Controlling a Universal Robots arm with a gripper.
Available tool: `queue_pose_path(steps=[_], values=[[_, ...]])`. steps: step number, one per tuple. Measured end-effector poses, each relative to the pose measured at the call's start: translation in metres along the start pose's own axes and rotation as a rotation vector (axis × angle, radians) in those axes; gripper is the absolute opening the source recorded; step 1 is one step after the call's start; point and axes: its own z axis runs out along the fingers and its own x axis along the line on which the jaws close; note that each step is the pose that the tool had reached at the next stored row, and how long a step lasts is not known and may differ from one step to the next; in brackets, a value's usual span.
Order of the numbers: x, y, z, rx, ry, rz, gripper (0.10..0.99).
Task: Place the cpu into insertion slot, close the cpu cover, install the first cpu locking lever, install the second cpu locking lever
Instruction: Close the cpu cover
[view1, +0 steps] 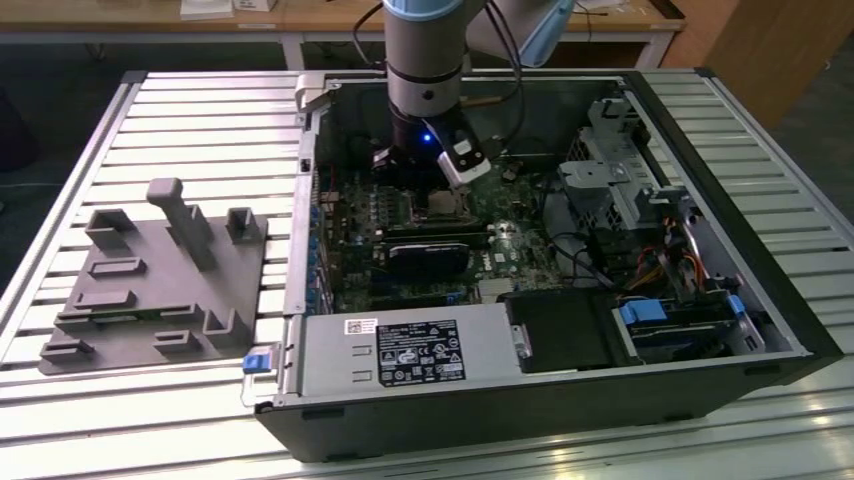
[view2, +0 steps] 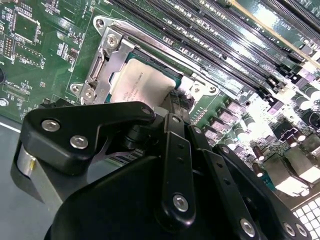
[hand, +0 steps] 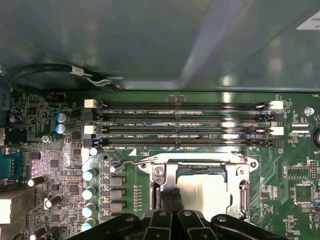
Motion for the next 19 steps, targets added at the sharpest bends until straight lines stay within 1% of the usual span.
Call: queue_pose_path(steps=[4, 11, 16, 19], values=[[-0.0002, 0.0001, -0.0017, 0.001, 0.0, 0.0, 0.106], [-0.0005, 0.0007, -0.0097, 0.004, -0.0001, 0.0, 0.106], [-0.0005, 0.0007, -0.0097, 0.004, -0.0002, 0.0, 0.106], [-0.0034, 0.0007, -0.0097, 0.004, 0.0, 0.0, 0.106]])
